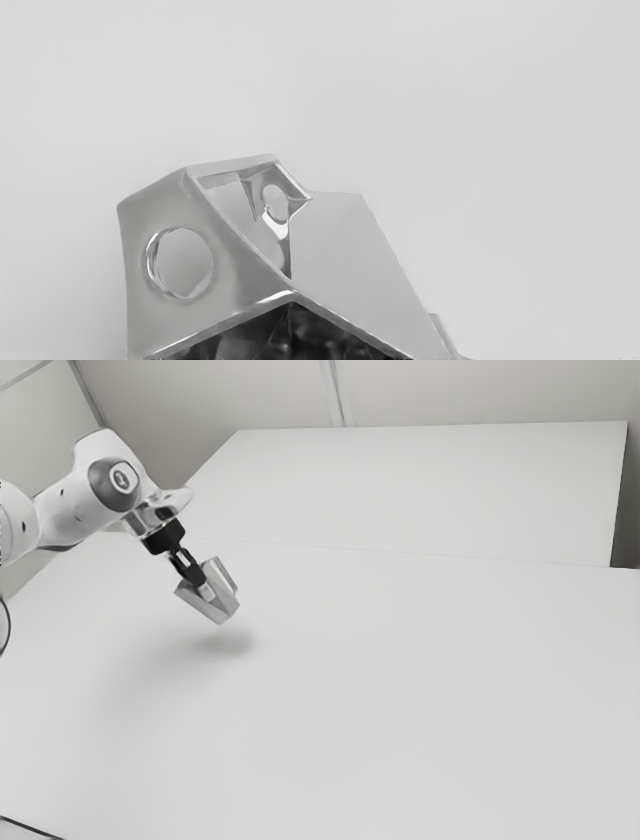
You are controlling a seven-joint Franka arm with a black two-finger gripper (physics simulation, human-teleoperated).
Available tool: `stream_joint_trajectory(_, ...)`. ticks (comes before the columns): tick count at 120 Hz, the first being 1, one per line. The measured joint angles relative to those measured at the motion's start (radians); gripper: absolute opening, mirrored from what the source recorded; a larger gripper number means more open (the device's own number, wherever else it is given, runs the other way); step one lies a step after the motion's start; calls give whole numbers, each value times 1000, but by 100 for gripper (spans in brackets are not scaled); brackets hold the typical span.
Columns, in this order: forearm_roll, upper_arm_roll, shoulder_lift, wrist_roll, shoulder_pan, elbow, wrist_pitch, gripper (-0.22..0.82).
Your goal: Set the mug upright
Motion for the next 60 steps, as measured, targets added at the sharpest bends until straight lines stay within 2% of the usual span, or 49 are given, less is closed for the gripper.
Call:
stream_joint_trajectory(25,257,-30,4,-311,-48,6,20,-18)
stream_joint_trajectory(60,369,-31,77,-619,-78,23,69,-18)
